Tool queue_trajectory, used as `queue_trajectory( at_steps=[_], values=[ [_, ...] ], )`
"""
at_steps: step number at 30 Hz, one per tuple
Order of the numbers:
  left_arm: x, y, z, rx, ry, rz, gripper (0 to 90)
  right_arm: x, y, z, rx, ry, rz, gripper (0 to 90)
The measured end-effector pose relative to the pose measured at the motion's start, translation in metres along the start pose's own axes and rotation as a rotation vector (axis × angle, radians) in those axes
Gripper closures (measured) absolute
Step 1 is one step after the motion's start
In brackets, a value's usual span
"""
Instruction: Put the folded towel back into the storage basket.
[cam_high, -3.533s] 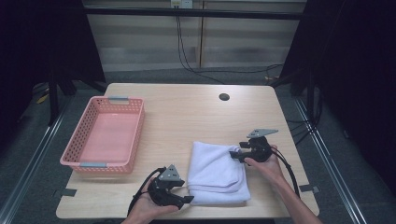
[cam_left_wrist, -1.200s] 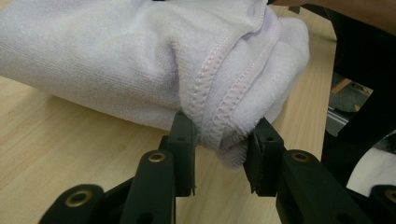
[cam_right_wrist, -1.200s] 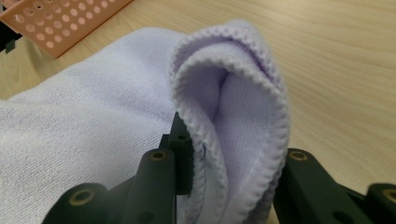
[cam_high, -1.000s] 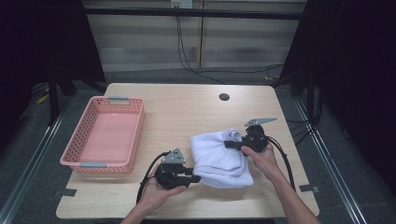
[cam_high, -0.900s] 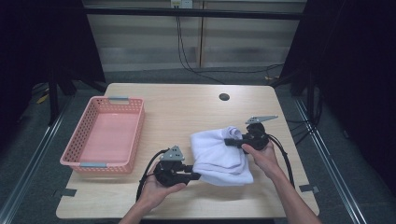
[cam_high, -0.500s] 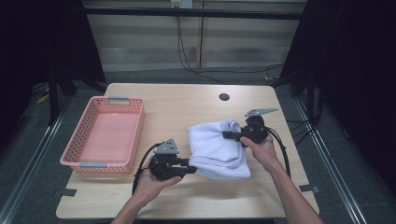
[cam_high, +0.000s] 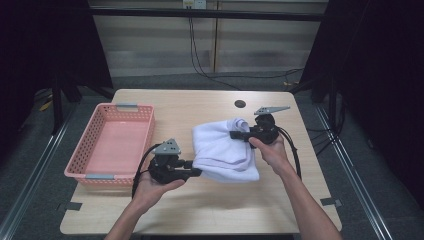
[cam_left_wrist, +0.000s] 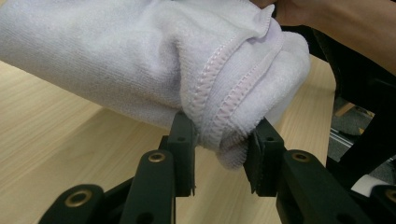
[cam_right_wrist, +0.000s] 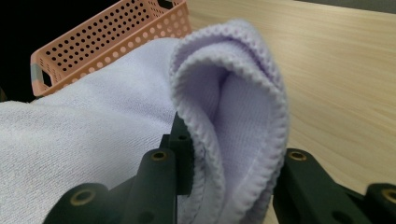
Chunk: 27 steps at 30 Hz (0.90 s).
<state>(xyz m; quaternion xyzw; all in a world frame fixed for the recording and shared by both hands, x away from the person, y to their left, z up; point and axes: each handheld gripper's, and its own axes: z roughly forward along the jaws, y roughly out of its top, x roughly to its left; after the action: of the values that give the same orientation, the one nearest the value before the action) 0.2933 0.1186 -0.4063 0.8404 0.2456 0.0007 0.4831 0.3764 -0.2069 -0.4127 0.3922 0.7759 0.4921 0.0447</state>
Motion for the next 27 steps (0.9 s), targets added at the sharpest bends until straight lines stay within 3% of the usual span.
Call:
queue_trajectory(
  at_steps=[15, 27],
  values=[
    [0.011, 0.014, -0.023, -0.048, 0.039, -0.016, 67.3, 0.009, 0.035, 0.007, -0.024, 0.001, -0.021, 68.4],
    [0.029, 0.013, -0.056, -0.094, 0.078, -0.042, 67.3, 0.026, 0.068, 0.024, -0.038, 0.012, -0.041, 68.4]
  ],
)
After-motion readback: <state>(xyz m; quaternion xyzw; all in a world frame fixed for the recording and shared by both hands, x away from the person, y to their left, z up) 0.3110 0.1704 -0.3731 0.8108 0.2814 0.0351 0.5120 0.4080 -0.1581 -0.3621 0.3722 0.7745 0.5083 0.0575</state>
